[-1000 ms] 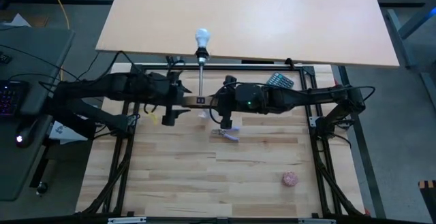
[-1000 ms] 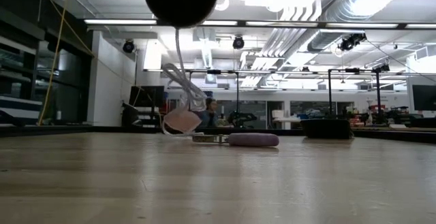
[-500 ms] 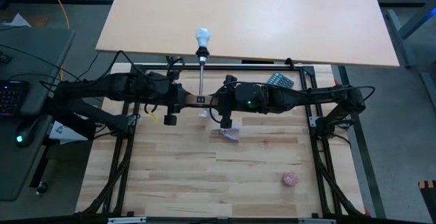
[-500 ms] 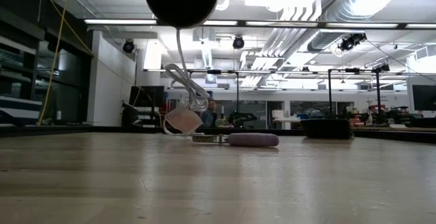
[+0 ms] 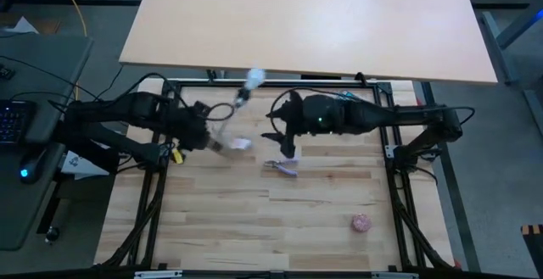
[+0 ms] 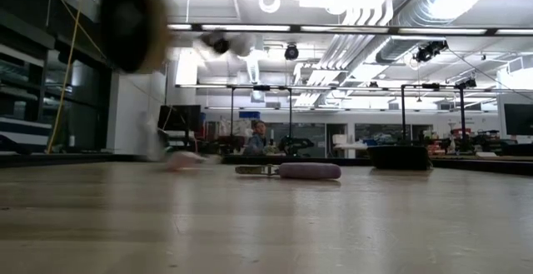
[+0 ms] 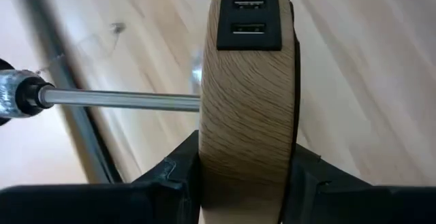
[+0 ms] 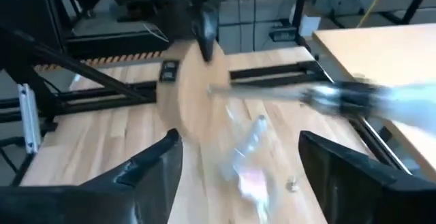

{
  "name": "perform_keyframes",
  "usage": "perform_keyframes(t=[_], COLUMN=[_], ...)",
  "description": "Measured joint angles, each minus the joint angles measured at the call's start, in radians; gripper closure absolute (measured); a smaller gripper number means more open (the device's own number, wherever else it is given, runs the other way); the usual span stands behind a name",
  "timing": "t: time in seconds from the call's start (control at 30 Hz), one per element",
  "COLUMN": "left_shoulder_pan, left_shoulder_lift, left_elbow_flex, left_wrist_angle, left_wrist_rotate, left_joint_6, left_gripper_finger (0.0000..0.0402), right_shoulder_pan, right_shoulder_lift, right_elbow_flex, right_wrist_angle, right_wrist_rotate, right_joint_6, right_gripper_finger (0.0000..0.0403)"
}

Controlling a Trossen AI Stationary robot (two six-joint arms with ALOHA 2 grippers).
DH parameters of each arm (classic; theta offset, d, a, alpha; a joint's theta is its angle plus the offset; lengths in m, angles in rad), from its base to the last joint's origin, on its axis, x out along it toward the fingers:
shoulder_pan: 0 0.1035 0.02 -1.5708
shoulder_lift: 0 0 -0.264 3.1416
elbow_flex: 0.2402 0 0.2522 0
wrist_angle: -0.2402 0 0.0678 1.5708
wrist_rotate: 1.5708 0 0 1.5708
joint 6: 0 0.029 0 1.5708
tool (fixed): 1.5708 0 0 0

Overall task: Screw lightbulb
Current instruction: Remove the light bulb from the lamp socket

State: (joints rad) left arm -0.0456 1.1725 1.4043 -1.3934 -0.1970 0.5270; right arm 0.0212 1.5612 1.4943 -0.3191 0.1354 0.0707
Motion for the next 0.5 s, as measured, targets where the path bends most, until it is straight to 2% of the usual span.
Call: perform_keyframes(t=[0.1, 0.23, 0.33, 0.5], left_shoulder_pan=[-0.018, -0.076, -0.150, -0.252], left_shoulder_lift=[-0.006, -0.018, -0.035, -0.030], left_elbow_flex=[-0.005, 0.000, -0.002, -0.002], left_wrist_angle=[-0.182, -0.171, -0.179, -0.173], left_wrist_rotate=[-0.008, -0.031, -0.089, -0.208], left_joint_6=[-0.007, 0.051, 0.127, 0.224], left_gripper_finger=[0.0283, 0.0283, 0.0283, 0.0283], right_shoulder_pan=[-0.026, -0.099, -0.171, -0.299], right_shoulder_lift=[-0.040, -0.091, -0.097, -0.106], right_elbow_flex=[-0.004, 0.000, -0.003, -0.001], right_wrist_angle=[-0.023, -0.050, -0.109, -0.111], right_wrist_rotate=[-0.008, -0.077, -0.172, -0.408], right_joint_6=[0.001, 0.045, 0.113, 0.192], right_gripper_finger=[0.0116, 0.0114, 0.0113, 0.0112])
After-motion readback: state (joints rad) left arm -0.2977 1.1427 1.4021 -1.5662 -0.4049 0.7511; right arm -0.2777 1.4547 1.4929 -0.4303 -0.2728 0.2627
